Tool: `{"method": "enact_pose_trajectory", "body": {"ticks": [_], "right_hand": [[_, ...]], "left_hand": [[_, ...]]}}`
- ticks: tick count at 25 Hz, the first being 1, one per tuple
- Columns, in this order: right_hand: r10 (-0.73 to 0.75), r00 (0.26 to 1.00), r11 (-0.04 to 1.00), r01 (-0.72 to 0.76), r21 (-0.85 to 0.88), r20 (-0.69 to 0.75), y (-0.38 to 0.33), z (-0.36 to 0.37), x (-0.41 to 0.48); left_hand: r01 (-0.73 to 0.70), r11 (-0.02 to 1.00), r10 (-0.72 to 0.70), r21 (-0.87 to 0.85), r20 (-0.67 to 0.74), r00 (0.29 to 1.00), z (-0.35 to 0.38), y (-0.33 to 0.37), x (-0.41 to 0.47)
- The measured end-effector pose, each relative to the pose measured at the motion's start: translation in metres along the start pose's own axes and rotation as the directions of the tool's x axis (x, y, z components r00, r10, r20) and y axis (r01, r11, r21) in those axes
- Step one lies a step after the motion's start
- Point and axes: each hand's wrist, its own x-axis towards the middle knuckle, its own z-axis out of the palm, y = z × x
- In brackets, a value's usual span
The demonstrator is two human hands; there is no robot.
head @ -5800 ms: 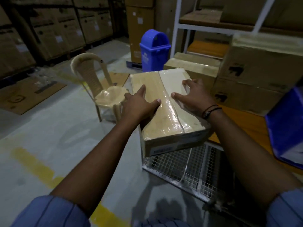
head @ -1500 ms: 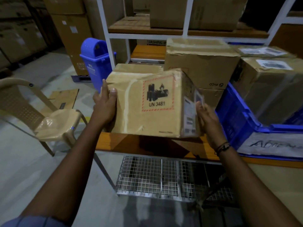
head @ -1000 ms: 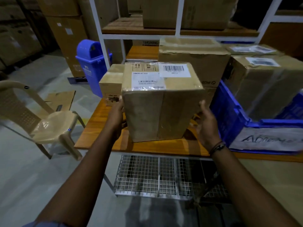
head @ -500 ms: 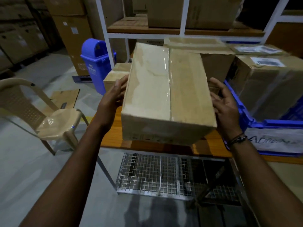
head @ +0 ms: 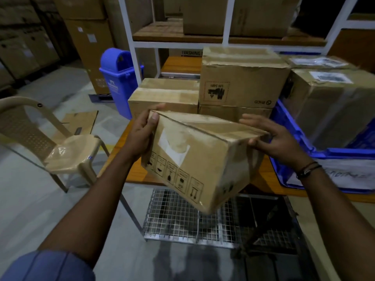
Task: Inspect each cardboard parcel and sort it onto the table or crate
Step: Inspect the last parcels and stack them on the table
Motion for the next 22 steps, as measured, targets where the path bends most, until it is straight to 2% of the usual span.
{"method": "enact_pose_trajectory", "body": {"ticks": [3, 5, 6, 8, 10, 12, 13, 15, 16, 18, 20, 22], "right_hand": [[0.067, 0.99, 0.996, -0.059, -0.068, 0.123, -0.001, 0.016, 0.0], [0.134, 0.969, 0.959, -0.074, -0.273, 0.208, -0.007, 0.027, 0.004], [0.165, 0.958, 0.914, -0.06, -0.401, 0.233, -0.011, 0.035, 0.006], [0.17, 0.961, 0.815, -0.012, -0.58, 0.219, -0.018, 0.056, 0.007], [0.18, 0.969, 0.733, -0.016, -0.68, 0.171, -0.023, 0.079, 0.008], [0.249, 0.96, 0.627, -0.061, -0.777, 0.126, -0.026, 0.102, 0.016], [0.289, 0.952, 0.574, -0.087, -0.815, 0.103, -0.028, 0.113, 0.021], [0.337, 0.939, 0.504, -0.121, -0.855, 0.066, -0.032, 0.13, 0.029], [0.336, 0.94, 0.5, -0.122, -0.857, 0.062, -0.033, 0.132, 0.031], [0.32, 0.945, 0.572, -0.131, -0.81, 0.073, -0.033, 0.125, 0.04], [0.316, 0.942, 0.696, -0.149, -0.702, 0.114, -0.025, 0.112, 0.052], [0.339, 0.925, 0.728, -0.141, -0.671, 0.173, -0.015, 0.109, 0.063]], "left_hand": [[0.04, 0.988, -0.033, 0.15, -0.046, 0.998, 0.001, -0.01, 0.019], [0.188, 0.955, -0.185, 0.228, -0.034, 0.982, 0.001, -0.013, 0.033], [0.258, 0.942, -0.258, 0.213, -0.029, 0.966, 0.002, -0.015, 0.037], [0.337, 0.931, -0.341, 0.139, -0.001, 0.94, 0.001, -0.017, 0.043], [0.365, 0.924, -0.371, 0.111, 0.041, 0.928, 0.007, -0.015, 0.044], [0.412, 0.882, -0.437, 0.228, 0.07, 0.897, 0.022, -0.017, 0.045], [0.392, 0.833, -0.457, 0.39, 0.087, 0.885, 0.031, -0.018, 0.044], [0.199, 0.66, -0.449, 0.725, 0.167, 0.878, 0.047, -0.025, 0.039], [0.098, 0.555, -0.437, 0.826, 0.189, 0.879, 0.054, -0.03, 0.036], [0.014, 0.418, -0.389, 0.908, 0.165, 0.907, 0.062, -0.037, 0.03], [-0.045, 0.372, -0.323, 0.927, 0.175, 0.93, 0.062, -0.043, 0.028], [-0.074, 0.348, -0.31, 0.934, 0.19, 0.932, 0.062, -0.045, 0.03]]}}
